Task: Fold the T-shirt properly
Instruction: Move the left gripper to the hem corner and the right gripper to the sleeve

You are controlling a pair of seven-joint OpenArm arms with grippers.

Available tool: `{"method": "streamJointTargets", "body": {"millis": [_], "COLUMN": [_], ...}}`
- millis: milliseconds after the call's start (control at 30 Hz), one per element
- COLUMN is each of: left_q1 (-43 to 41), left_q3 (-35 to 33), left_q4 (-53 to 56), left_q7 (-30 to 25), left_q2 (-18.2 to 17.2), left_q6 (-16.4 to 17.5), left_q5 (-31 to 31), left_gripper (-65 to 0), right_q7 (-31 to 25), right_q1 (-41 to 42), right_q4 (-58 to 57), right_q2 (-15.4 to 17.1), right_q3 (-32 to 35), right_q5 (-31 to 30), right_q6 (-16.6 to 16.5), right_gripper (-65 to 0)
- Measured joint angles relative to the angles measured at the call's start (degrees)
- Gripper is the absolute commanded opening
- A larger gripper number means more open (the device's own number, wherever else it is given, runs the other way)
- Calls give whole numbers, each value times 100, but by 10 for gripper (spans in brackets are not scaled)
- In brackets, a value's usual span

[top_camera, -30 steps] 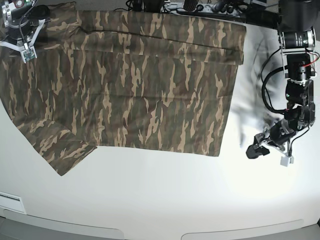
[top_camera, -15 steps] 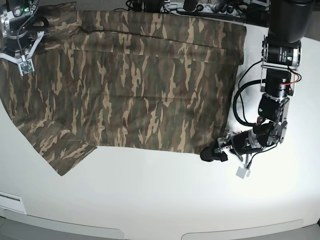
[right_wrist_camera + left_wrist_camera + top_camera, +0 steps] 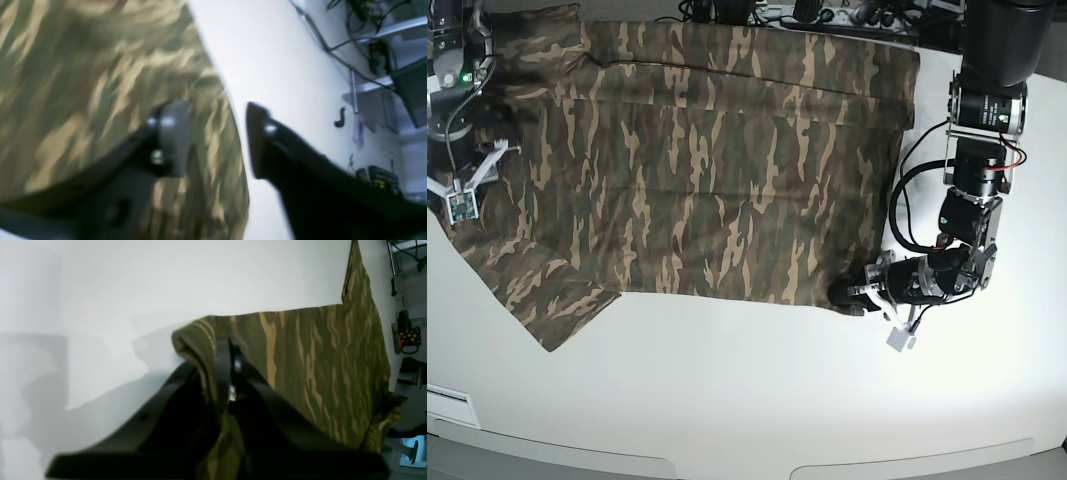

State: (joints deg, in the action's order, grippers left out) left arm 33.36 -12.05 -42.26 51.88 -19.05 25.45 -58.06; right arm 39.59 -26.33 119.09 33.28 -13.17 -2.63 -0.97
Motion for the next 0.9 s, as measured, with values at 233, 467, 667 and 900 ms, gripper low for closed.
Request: {"method": "streamJointTargets", "body": {"millis": [233,467,667,900], "left_q1": [-2,-4,-17,-17], "left_q3": [2,2,2,2], "left_q4": [0,0,0,0], "left_q7": [-44,-44,-42,-42], "left_q2": [0,0,-2,-2], "left_q6": [133,138,140,142], "left_q5": [94,105,107,107], "left_gripper": [-650,-650,-650,-650], "right_q7": [22,278,256,-192], "right_q1": [2028,4083,5228,5584], "right_q4": [-2337,-5239,-7228,-8282], "right_q2": [-26,-33,7,96], "right_q3": [0,-13,-20,-22], "right_q5": [-1379,-2310,-2844,-3005], "right_q6": [-671,-1576,-2127,-2330], "right_gripper": [-264,-264,-264,-264]}}
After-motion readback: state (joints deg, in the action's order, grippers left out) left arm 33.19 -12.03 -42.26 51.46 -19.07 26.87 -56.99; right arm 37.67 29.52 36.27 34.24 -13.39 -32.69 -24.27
